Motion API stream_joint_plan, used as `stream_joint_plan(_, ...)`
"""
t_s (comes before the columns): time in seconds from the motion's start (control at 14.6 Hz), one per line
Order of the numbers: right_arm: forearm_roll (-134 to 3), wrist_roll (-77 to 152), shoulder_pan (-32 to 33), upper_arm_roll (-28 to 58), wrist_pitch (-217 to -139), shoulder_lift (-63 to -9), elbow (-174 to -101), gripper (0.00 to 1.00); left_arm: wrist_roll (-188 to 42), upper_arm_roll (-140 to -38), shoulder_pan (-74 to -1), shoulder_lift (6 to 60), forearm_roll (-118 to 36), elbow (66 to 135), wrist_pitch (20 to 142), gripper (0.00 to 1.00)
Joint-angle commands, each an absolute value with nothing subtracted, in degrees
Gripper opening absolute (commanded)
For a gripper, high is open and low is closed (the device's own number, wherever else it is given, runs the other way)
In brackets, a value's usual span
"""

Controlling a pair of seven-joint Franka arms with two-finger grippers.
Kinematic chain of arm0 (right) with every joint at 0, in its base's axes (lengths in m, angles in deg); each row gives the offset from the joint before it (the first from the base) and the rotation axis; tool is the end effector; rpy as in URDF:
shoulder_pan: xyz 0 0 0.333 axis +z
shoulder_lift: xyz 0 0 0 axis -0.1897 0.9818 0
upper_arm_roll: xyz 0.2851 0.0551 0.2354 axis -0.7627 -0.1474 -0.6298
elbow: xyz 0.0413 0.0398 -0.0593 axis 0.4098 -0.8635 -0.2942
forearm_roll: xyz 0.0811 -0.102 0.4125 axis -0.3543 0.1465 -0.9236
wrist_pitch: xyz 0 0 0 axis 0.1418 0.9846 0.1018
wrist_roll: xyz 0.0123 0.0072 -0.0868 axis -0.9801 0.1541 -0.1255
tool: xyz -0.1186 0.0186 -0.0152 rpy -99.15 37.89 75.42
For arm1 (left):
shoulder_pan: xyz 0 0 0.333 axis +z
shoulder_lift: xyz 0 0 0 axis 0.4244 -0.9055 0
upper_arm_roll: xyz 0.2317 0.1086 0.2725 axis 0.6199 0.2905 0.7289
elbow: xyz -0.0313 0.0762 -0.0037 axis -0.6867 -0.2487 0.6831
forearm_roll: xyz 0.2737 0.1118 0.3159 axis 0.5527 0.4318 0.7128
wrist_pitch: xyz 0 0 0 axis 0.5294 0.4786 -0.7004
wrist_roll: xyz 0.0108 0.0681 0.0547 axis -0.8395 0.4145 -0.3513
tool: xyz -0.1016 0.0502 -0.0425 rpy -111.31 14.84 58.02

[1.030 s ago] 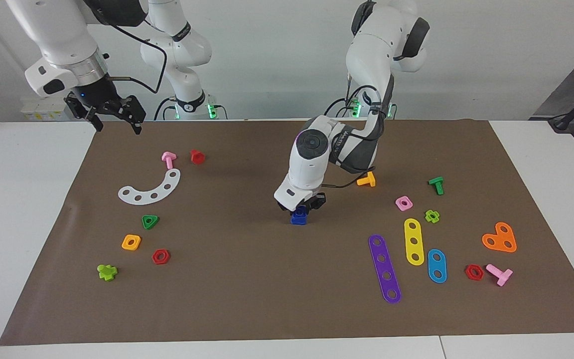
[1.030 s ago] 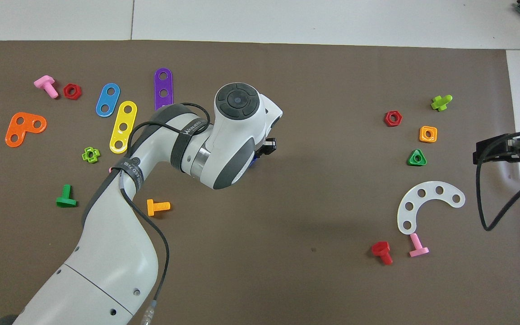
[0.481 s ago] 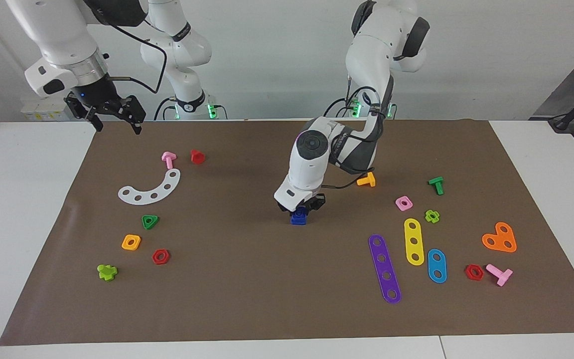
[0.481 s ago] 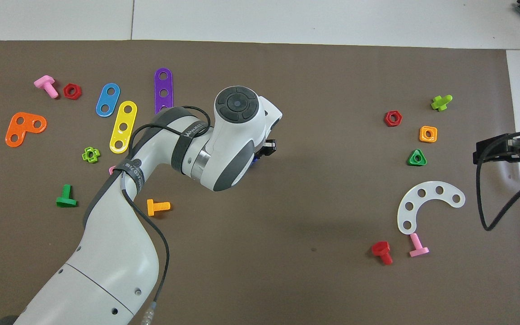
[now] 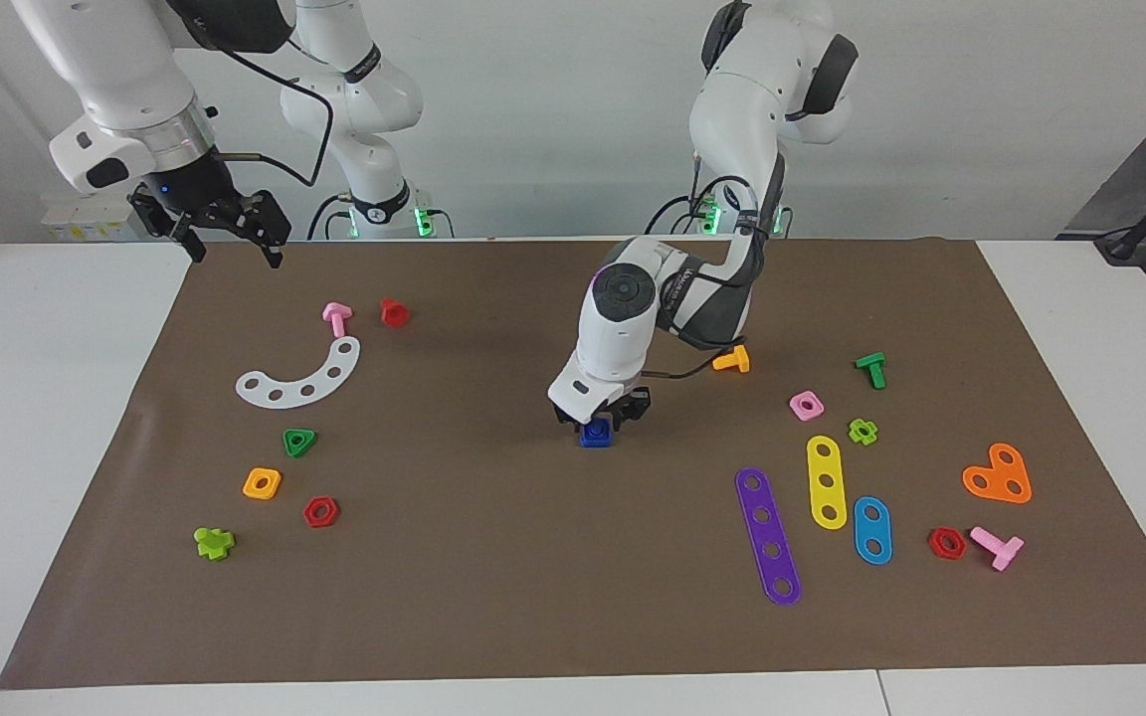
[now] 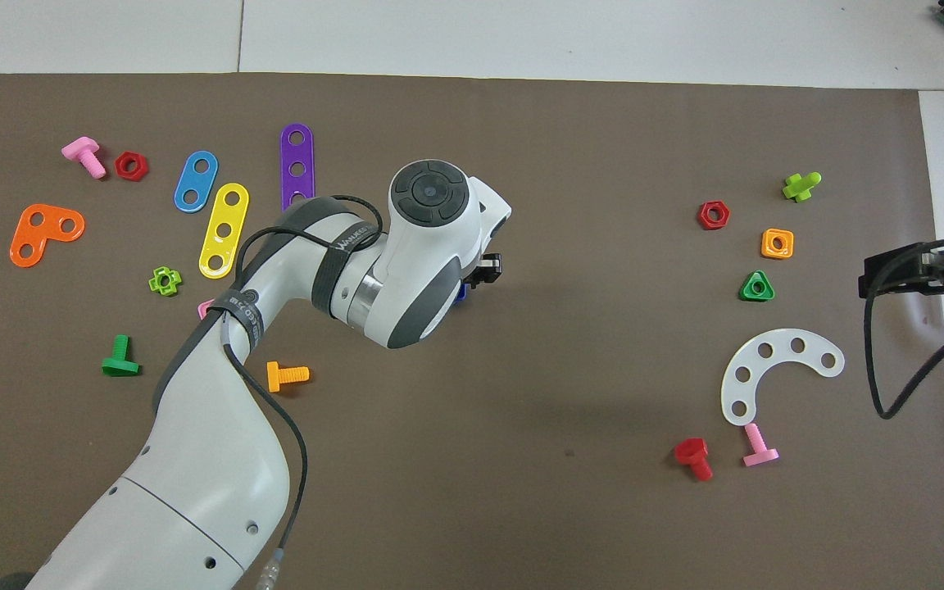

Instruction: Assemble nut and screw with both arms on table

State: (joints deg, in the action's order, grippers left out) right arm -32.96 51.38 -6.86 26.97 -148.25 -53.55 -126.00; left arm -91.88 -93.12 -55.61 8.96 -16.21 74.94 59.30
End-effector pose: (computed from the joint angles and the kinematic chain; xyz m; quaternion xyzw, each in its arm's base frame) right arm 0.5727 -0.0114 0.6717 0.9983 -0.0540 -0.0190 0.0143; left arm 0.6274 -0.4585 0.3474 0.9992 -0.0153 -0.0281 0.0232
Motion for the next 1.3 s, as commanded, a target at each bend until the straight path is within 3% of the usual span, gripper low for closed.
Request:
stream_joint_plan(0.0, -33.39, 50.08, -7.42, 26.56, -147.61, -54.48, -126.51, 1.00, -92.60, -92.18, -56.31, 9.54, -16.57, 72.65, 54.37, 0.63)
stream_joint_plan(0.27, -33.47, 50.08, -7.42, 26.56, -147.61, -54.48, -126.51, 1.00, -92.60, -91.82, -55.44, 10.42, -17.10, 69.39, 49.96, 0.63)
stream_joint_plan(0.41, -33.39, 50.08, -7.42, 26.56, -147.61, -54.48, -126.51, 1.00, -92.43, -91.56, -54.13, 13.65, -18.32, 69.20, 49.69, 0.62)
stream_joint_plan(1.24, -33.39, 50.08, -7.42, 26.56, -147.61, -54.48, -126.51, 1.00, -64.94, -92.00, -30.41, 29.75, -18.60, 70.87, 35.37, 0.62)
